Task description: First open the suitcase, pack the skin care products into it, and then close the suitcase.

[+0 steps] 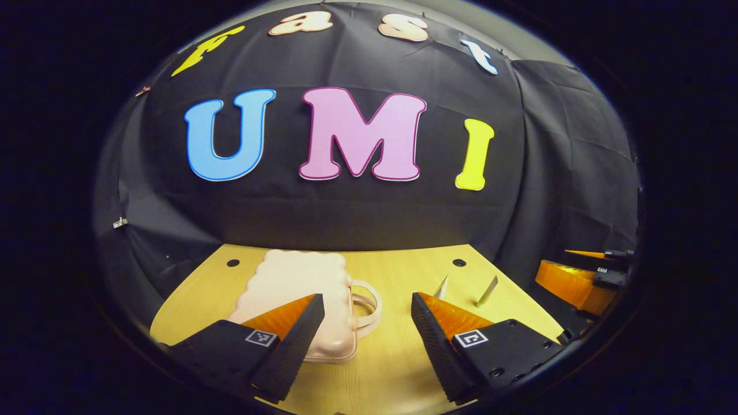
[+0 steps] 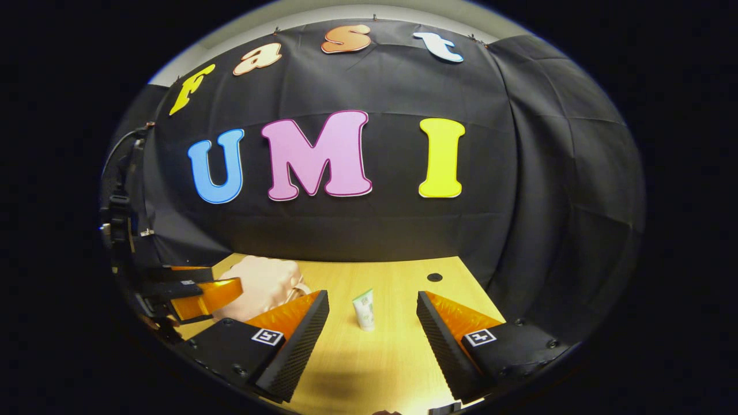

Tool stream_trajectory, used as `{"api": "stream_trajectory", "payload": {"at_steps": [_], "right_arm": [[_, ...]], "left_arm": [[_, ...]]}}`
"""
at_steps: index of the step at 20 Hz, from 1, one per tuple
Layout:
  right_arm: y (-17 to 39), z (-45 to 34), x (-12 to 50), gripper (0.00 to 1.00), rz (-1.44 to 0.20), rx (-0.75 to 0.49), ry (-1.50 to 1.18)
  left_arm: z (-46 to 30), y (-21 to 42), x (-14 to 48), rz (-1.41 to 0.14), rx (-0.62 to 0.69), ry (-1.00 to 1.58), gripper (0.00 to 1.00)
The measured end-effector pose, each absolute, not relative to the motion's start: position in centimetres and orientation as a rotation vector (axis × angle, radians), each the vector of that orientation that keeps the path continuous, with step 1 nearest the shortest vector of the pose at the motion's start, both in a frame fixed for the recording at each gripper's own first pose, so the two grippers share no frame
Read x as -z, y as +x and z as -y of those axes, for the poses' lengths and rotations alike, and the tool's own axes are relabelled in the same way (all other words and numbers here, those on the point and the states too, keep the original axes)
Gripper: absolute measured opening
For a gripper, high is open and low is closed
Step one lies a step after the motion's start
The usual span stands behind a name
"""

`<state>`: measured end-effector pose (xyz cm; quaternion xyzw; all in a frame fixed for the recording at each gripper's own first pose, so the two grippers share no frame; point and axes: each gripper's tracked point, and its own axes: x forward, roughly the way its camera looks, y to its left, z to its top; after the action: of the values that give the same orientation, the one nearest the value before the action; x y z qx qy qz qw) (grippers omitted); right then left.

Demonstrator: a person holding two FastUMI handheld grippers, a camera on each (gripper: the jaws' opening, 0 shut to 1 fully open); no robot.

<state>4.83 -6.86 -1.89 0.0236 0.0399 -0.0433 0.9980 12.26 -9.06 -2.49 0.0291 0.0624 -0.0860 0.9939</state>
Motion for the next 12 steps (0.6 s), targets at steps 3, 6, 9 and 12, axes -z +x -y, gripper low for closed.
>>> {"api": "stream_trajectory", "payload": {"at_steps": [3,6,9,12], "right_arm": [[5.8,8.4,2.6,0.97,-0.091,0.086,0.024],[6.4,9.4,4.4,0.97,-0.122,0.075,0.022],[6.5,9.8,7.8,0.98,-0.201,0.079,0.067],[6.0,9.4,11.0,0.97,-0.285,0.068,0.106]], "left_arm": [[11.7,17.8,4.7,-0.192,0.21,0.07,0.96],[13.2,22.8,9.4,-0.312,0.195,0.052,0.95],[13.8,27.1,13.1,-0.39,0.157,0.062,0.9],[13.6,30.7,16.7,-0.465,0.099,0.104,0.72]]}}
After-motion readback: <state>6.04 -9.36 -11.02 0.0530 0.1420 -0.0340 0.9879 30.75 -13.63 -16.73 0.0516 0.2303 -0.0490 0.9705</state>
